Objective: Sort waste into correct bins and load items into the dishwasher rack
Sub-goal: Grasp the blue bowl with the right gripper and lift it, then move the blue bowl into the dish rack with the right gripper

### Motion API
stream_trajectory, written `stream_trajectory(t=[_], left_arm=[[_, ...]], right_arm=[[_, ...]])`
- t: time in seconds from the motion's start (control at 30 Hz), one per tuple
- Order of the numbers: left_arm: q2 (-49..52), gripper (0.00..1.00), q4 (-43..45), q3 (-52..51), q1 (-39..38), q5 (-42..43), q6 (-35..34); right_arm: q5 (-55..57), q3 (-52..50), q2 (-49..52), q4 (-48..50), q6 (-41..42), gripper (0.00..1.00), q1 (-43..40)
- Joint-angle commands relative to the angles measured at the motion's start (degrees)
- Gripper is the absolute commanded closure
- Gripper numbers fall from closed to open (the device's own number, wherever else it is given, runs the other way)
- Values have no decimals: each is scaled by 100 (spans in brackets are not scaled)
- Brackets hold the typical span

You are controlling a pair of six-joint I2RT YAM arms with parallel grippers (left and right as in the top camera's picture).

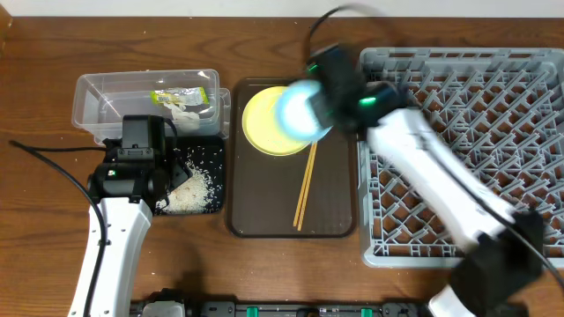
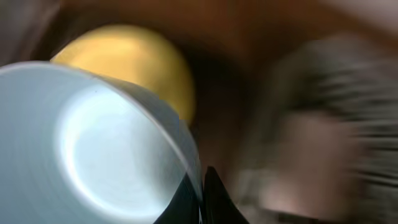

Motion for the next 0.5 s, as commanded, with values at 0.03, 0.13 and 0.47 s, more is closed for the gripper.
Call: stream_trajectory(t=[0.03, 0.13, 0.47], left_arm=[[11, 24, -13, -52, 35, -131, -52], [11, 24, -11, -52, 35, -131, -52], [11, 24, -13, -52, 35, -131, -52]], right_arm=[[1993, 55, -354, 107, -997, 99, -704], [3158, 50, -354, 339, -1569, 99, -1143], [4946, -9, -103, 822, -1307, 99, -2194]])
